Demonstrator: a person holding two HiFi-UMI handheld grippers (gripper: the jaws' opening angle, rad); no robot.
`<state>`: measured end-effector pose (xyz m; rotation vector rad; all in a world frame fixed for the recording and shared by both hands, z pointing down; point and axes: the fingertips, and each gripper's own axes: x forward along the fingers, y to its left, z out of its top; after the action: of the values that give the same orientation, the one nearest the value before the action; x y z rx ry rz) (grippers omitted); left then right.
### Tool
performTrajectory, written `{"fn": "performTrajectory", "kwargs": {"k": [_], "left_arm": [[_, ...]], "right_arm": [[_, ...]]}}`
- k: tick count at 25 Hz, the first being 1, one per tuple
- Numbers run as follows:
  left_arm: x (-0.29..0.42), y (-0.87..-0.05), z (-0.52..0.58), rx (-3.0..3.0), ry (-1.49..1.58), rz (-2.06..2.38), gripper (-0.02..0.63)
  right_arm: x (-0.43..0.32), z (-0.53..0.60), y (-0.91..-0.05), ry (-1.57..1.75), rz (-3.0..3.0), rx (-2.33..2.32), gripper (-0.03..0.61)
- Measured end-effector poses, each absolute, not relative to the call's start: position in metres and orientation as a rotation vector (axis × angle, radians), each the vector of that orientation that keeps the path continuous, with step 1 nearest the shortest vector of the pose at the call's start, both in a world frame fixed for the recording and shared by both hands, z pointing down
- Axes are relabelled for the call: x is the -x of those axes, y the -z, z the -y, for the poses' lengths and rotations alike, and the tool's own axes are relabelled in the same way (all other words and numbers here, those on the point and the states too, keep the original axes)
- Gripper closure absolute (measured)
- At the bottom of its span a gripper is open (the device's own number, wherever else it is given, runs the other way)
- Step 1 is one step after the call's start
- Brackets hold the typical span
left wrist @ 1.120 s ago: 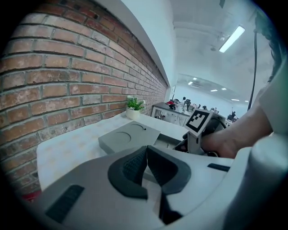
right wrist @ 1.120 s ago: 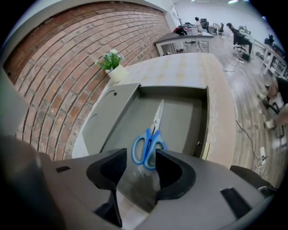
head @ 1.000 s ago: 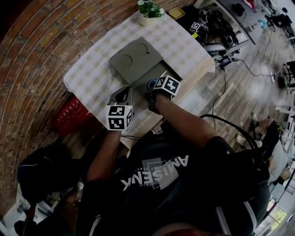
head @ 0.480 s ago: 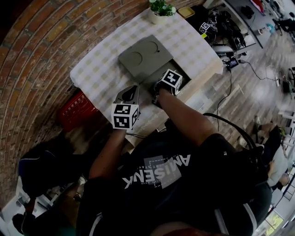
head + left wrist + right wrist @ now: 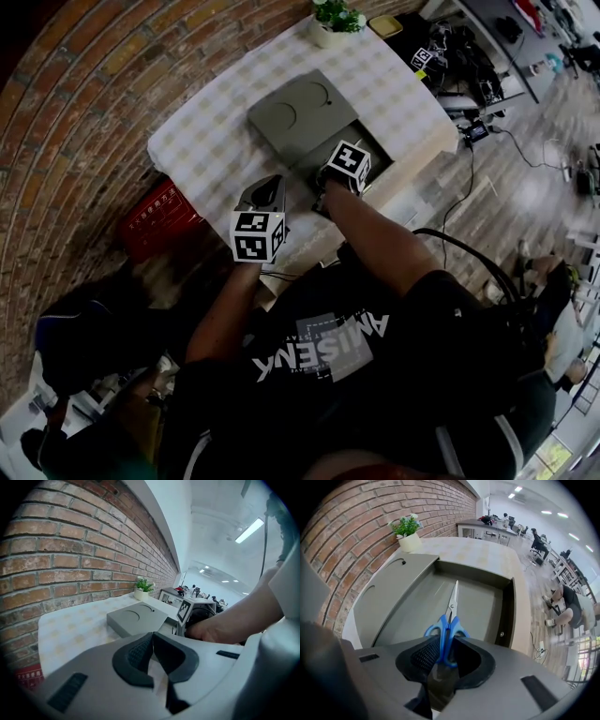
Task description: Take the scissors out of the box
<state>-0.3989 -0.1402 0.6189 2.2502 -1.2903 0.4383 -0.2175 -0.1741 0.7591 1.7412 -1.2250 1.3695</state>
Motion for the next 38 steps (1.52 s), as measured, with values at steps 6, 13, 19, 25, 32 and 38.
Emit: {"fn": "performTrajectory", "kwargs": {"k": [6, 13, 19, 25, 32, 38], "left_arm": [[0.409, -0.620, 0.137, -2.182, -0.405, 1.355, 0.601], [0.409, -0.619, 0.131, -2.153, -0.400, 1.382, 0.601], [0.409, -0.605, 0.129, -2.107, -0.333, 1.435, 0.601], [0.400, -0.600, 0.133, -2.104, -0.309, 1.453, 0.601], [0.385, -0.591, 0.142, -2.087, -0.285, 1.475, 0.601], [0.375, -0.587, 0.143, -2.067, -0.283, 1.502, 0.601]], "right_arm": [[0.223, 0.161, -0.754, -1.378, 1.268, -1.678, 0.463], [0.227, 0.158, -0.754, -1.456, 1.276, -1.624, 0.466], [0.225, 0.147, -0.749, -1.465, 1.241, -1.625, 0.466], [0.209, 0.157, -0.746, -1.509, 1.358, -1.641, 0.466], [0.201, 0.154, -0.728, -1.619, 1.505, -1.565, 0.466], [0.204, 0.143, -0.703, -1.739, 1.635, -1.442, 0.466]]}}
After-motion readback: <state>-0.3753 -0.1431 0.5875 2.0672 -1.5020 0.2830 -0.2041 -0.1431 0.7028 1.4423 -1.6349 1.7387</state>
